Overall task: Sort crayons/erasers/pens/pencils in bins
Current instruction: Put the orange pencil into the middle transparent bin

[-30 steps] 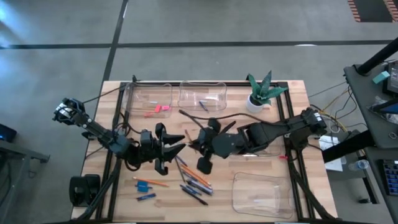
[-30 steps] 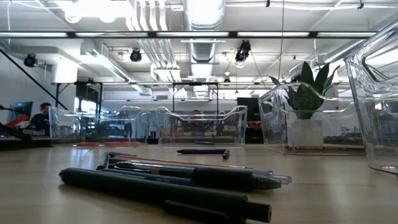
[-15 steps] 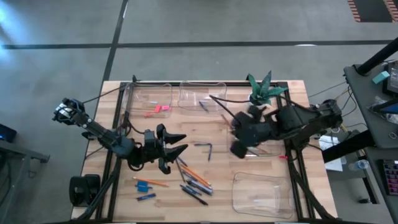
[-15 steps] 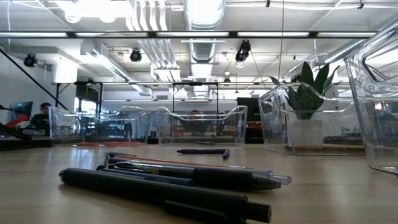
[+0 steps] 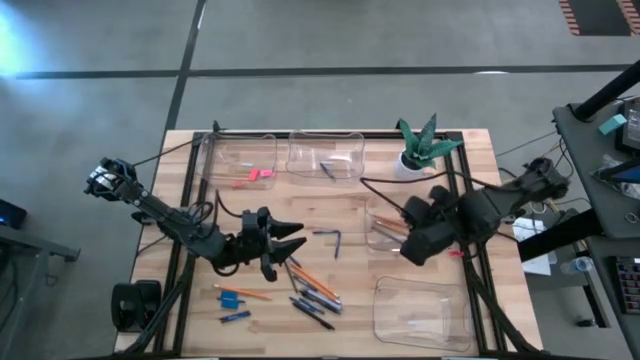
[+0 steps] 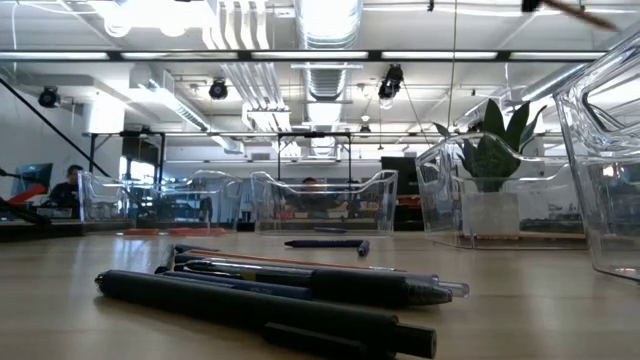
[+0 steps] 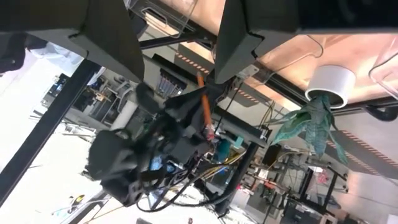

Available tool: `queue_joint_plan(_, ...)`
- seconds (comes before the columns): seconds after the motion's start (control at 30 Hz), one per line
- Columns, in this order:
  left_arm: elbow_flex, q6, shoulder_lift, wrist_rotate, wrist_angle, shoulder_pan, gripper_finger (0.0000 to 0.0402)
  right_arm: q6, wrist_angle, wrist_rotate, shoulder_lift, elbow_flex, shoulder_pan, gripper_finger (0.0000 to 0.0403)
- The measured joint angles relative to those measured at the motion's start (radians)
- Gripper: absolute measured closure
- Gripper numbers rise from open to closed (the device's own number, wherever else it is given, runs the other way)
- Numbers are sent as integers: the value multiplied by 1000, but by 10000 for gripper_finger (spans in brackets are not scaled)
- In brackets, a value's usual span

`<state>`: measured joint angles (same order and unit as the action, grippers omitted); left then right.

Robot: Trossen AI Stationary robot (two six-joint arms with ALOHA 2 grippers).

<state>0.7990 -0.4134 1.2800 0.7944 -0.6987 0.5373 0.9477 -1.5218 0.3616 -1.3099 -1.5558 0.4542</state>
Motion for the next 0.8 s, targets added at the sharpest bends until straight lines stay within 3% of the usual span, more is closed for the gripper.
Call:
queue_joint_plan(0.23,6,-11,-1,0,0,0,217,48,24,1,47,230,-75,387)
queue_joint_plan(0.47,-3,-112,-1,-15,3,5,217,4,206,-58,41,400,-95,387)
queue_joint_plan(0.67,-3,-217,-2,-136,22,14,217,21,267,-56,32,510,-135,377)
queue_joint_plan(0.8,-3,-371,-2,-218,144,16,217,22,294,-56,34,563,-160,374)
